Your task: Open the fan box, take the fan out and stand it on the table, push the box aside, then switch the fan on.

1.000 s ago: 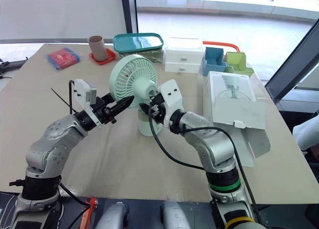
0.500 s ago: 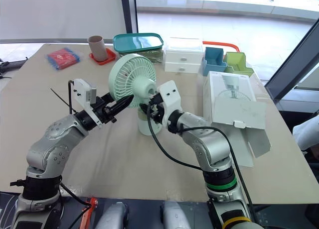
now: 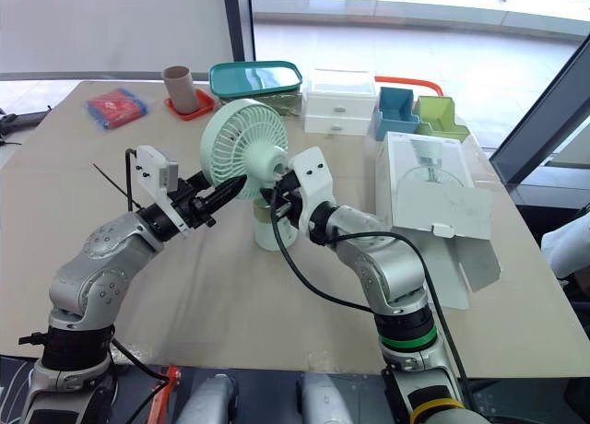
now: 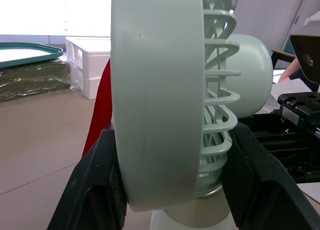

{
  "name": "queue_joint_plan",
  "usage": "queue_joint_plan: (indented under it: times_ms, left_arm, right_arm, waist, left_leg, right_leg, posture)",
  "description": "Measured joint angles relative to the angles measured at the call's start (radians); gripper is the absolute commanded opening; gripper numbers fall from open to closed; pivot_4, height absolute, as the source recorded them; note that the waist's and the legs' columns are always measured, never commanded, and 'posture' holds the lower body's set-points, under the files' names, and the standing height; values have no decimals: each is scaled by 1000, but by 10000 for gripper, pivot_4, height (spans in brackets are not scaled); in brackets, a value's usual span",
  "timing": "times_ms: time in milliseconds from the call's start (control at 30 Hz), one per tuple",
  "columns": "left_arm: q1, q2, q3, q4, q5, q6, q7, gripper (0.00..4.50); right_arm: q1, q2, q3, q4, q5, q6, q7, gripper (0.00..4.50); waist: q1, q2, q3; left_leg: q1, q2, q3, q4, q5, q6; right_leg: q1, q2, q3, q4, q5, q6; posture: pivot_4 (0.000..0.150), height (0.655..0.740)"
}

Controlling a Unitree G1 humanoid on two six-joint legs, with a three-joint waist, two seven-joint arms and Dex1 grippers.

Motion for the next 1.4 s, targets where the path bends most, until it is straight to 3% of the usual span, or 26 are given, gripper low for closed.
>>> queue_joint_plan:
  times_ms: [667, 700, 767, 833, 900, 1400]
  left_arm:
    - [0, 6, 0, 0, -1, 0, -10, 19667]
    - [0, 7, 1, 1, -2, 0, -13, 27642]
    - [0, 9, 2, 1, -3, 0, -15, 31043]
    - [-1, 13, 11, 1, -24, 0, -38, 38940]
    - [-6, 15, 17, 1, -32, 0, -50, 43203]
    - [-26, 144, 61, 48, -39, -40, -198, 44202]
  right_arm:
    - [-1, -5, 0, -11, 0, 15, 0, 4596]
    - [-1, -5, 0, -11, 0, 15, 1, 4595]
    - [-1, -5, 0, -11, 0, 16, 2, 4595]
    - [-1, -7, 0, -11, 0, 16, 8, 4595]
    - [-1, -7, 0, -11, 0, 16, 9, 4595]
    - [12, -13, -3, -11, 1, -2, 22, 4595]
  waist:
    - [0, 0, 0]
    - [0, 0, 0]
    - [0, 0, 0]
    - [0, 0, 0]
    - [0, 0, 0]
    - [-1, 0, 0]
  left_leg:
    - [0, 0, 0, 0, 0, 0]
    - [0, 0, 0, 0, 0, 0]
    - [0, 0, 0, 0, 0, 0]
    - [0, 0, 0, 0, 0, 0]
    - [0, 0, 0, 0, 0, 0]
    - [0, 0, 0, -1, 0, 0]
  right_leg:
    - [0, 0, 0, 0, 0, 0]
    - [0, 0, 0, 0, 0, 0]
    - [0, 0, 0, 0, 0, 0]
    - [0, 0, 0, 0, 0, 0]
    - [0, 0, 0, 0, 0, 0]
    - [0, 0, 0, 0, 0, 0]
  posture:
    - [1500, 7400]
    - [1500, 7400]
    - [1500, 7400]
    - [1500, 7400]
    - [1500, 7400]
    - [1500, 7400]
